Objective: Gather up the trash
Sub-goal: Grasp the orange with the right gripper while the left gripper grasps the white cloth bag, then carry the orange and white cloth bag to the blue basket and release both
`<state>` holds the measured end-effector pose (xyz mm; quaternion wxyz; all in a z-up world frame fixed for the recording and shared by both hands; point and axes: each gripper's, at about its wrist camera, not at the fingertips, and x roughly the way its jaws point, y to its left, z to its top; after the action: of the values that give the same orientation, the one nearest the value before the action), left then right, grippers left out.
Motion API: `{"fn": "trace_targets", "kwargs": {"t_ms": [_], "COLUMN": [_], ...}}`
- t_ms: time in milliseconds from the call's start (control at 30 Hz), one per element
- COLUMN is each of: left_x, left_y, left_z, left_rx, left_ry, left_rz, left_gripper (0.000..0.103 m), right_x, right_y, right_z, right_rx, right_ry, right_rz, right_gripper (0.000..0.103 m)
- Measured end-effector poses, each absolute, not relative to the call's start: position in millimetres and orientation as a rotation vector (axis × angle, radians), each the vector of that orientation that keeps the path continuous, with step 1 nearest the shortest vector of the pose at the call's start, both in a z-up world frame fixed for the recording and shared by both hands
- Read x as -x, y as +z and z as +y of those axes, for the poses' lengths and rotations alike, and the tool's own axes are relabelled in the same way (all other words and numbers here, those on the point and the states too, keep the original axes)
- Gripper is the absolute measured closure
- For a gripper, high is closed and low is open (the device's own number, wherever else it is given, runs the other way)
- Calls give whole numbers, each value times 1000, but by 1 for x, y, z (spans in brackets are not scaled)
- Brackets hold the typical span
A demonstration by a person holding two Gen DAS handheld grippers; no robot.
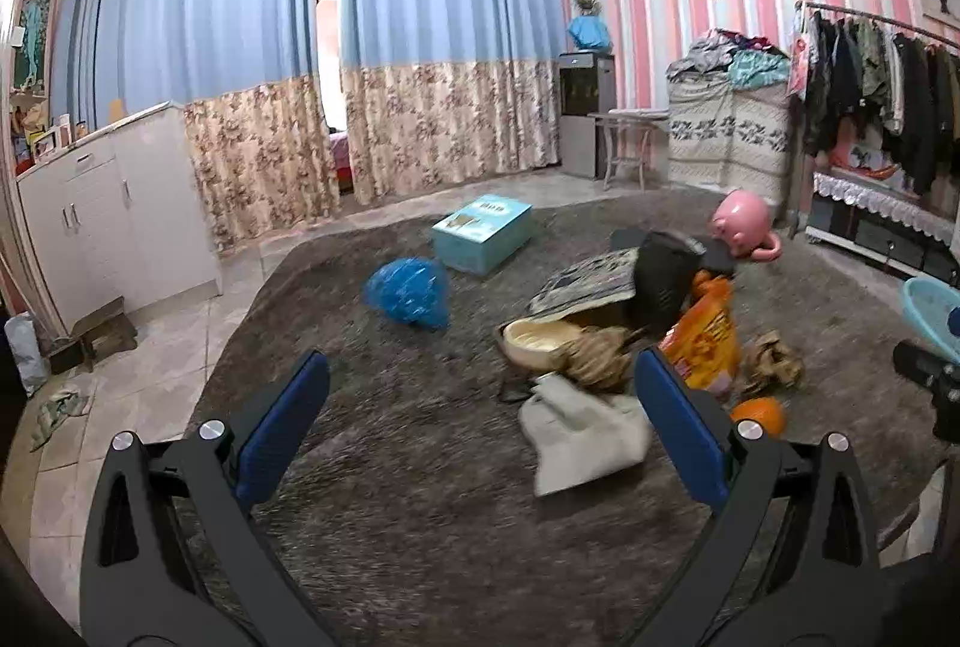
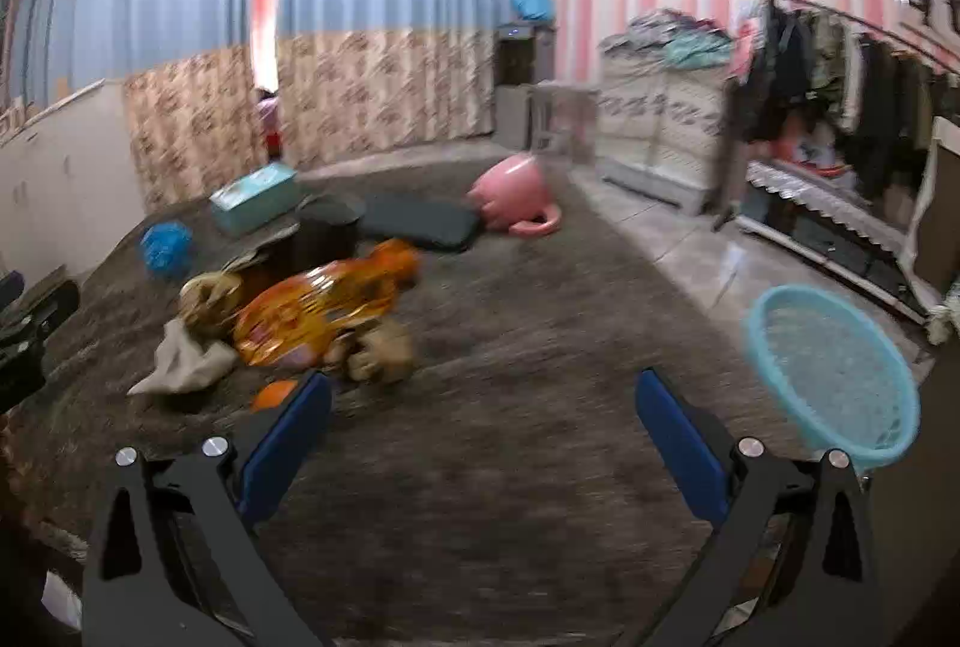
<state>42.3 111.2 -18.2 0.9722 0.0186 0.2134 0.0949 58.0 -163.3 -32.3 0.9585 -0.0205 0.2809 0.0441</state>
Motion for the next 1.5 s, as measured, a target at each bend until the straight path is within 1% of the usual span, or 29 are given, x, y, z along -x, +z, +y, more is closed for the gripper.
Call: {"fn": "trace_targets", "kwargs": {"t_ms": [333,400,467,600,633,667,767,933,1033,1067,1100,1133,1167,1200,1233,1267,1300,1400,1500], "left_x": [-55,-58,-60,-65,-67,-69,-78,-90,-101,-106,-112,-116,-120,-123,-122,-118,-115,-100,-84], "left_y": [-41,-46,-51,-56,-57,-58,-60,-67,-74,-77,-81,-84,-88,-91,-90,-87,-85,-73,-51], "left_z": [139,143,146,145,142,140,126,100,84,80,77,75,74,74,75,76,76,77,81], "left_rx": [9,8,23,67,69,69,61,34,4,0,3,6,10,19,21,23,20,-11,-11], "left_ry": [178,179,170,130,121,117,83,34,21,18,11,4,-3,-13,-11,-13,-20,-25,-29], "left_rz": [503,520,534,561,567,571,603,640,680,695,720,743,769,795,792,777,771,746,694], "left_gripper": [5,5,5,5,5,5,5,6,13,19,28,35,50,55,55,61,73,78,79], "right_x": [-85,-89,-93,-93,-91,-89,-86,-83,-82,-82,-81,-81,-80,-80,-80,-79,-78,-77,-77], "right_y": [-70,-75,-82,-88,-86,-83,-76,-58,-45,-41,-38,-34,-31,-29,-26,-22,-19,-8,0], "right_z": [-95,-90,-83,-80,-82,-83,-90,-119,-144,-154,-162,-172,-179,-186,-193,-203,-210,-234,-257], "right_rx": [104,112,125,124,118,112,104,63,45,34,24,14,8,5,0,-10,-21,-66,-101], "right_ry": [201,218,237,299,316,333,344,318,272,254,240,224,210,200,187,170,159,123,82], "right_rz": [647,669,698,706,705,702,678,641,623,620,617,612,606,601,593,580,571,544,522], "right_gripper": [5,12,29,47,56,60,65,67,67,67,67,67,67,67,66,66,66,66,66]}}
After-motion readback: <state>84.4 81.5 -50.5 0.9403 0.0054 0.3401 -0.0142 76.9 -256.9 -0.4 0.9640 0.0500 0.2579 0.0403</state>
